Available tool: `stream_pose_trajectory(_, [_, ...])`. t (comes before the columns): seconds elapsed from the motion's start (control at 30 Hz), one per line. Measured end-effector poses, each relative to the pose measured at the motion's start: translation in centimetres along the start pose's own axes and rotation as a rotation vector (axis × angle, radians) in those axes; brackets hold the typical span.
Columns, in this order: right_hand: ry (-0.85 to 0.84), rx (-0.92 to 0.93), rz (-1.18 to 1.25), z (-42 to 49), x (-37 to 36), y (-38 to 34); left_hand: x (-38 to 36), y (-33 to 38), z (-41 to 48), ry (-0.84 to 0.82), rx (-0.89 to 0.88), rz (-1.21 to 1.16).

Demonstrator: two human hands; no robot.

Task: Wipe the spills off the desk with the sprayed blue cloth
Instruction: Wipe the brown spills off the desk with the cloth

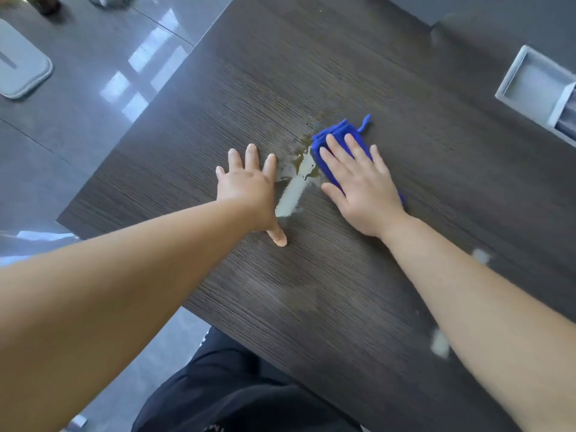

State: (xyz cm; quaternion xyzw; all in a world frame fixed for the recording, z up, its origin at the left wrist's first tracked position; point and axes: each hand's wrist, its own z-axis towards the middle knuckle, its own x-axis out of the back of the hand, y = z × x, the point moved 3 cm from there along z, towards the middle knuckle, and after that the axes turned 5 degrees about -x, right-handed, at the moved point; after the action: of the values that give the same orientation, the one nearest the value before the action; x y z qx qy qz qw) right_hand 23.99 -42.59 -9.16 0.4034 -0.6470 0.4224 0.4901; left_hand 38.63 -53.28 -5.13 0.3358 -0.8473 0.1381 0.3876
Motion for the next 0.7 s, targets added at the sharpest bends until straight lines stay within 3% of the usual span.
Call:
stream_pose_trajectory(0.07, [-0.001,-0.008,-0.014,-0.5,0.5,3.0,0.0,-0.2,0.0,0.004,-0.02,-0.001])
stream_pose_trajectory(0.23, [0.081,-0.58,0.009,5.9,2.3,7.0,-0.2,-0.2,0.0,0.001,-0.033,-0.01])
stream_pose_trajectory(0.3, [0.099,-0.688,0.036,8.7,2.5,4.9,-0.3,-0.2,0.0,0.001,-0.037,-0.012])
stream_pose_trajectory(0.37, [0.086,-0.599,0.053,9.8,2.0,1.4,-0.2,-0.2,0.0,-0.004,-0.044,-0.003])
stream_pose_trajectory(0.47, [0.041,-0.229,0.012,5.9,0.5,-3.4,-0.4,-0.4,-0.1,-0.012,-0.061,-0.002])
stream_pose_trajectory(0.57, [0.01,-0.02,-0.015,0.4,-0.1,-2.0,-0.3,-1.2,-0.2,0.024,-0.096,-0.063])
stream_pose_trajectory(0.63, [-0.001,-0.088,-0.023,-0.5,0.5,1.2,-0.1,-1.9,-0.3,0.048,-0.127,-0.099])
stream_pose_trajectory(0.7, [0.011,-0.313,0.001,0.8,1.1,3.0,0.2,-2.3,-0.4,0.068,-0.141,-0.112])
